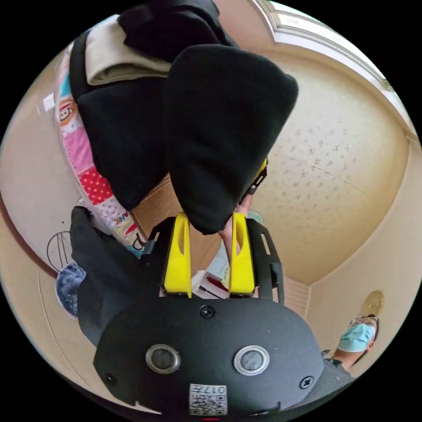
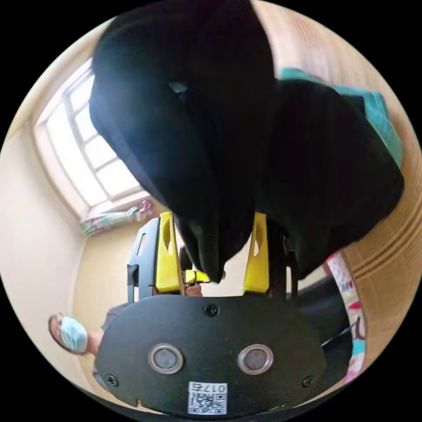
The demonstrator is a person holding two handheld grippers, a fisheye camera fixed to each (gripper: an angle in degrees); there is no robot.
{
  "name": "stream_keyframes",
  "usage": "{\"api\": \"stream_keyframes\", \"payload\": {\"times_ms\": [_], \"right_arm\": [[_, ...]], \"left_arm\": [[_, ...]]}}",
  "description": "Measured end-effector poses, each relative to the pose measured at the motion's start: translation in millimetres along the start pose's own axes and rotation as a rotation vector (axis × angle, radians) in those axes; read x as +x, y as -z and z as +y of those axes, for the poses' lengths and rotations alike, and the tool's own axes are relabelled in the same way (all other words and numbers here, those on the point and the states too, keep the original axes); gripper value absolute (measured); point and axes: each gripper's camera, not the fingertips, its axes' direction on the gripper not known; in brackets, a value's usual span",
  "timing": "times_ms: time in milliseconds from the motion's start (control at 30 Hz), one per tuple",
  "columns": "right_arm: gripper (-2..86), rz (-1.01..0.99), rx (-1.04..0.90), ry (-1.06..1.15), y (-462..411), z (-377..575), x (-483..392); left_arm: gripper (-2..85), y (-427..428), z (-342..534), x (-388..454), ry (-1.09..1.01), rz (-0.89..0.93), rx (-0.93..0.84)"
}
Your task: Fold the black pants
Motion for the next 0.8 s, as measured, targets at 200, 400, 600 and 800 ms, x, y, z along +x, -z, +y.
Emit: {"api": "stream_keyframes", "payload": {"times_ms": [200, 400, 600, 800], "right_arm": [[2.7, -0.013, -0.041, -0.026, 53, 54, 59], [0.8, 0.171, 0.117, -0.376, 181, 221, 149], [0.4, -0.3, 1.118, -0.756, 209, 506, 205], [0.3, -0.881, 1.808, -0.606, 83, 642, 234]], "left_arm": [[6.5, 3, 14, -73, 0.045, 0.01, -0.062], [3.1, -39, -5, -27, -0.231, -0.282, -0.114], [-0.8, -191, -28, 24, -0.584, -0.719, -0.48], [-1.0, -301, 27, -81, -0.321, -1.029, -1.01]]}}
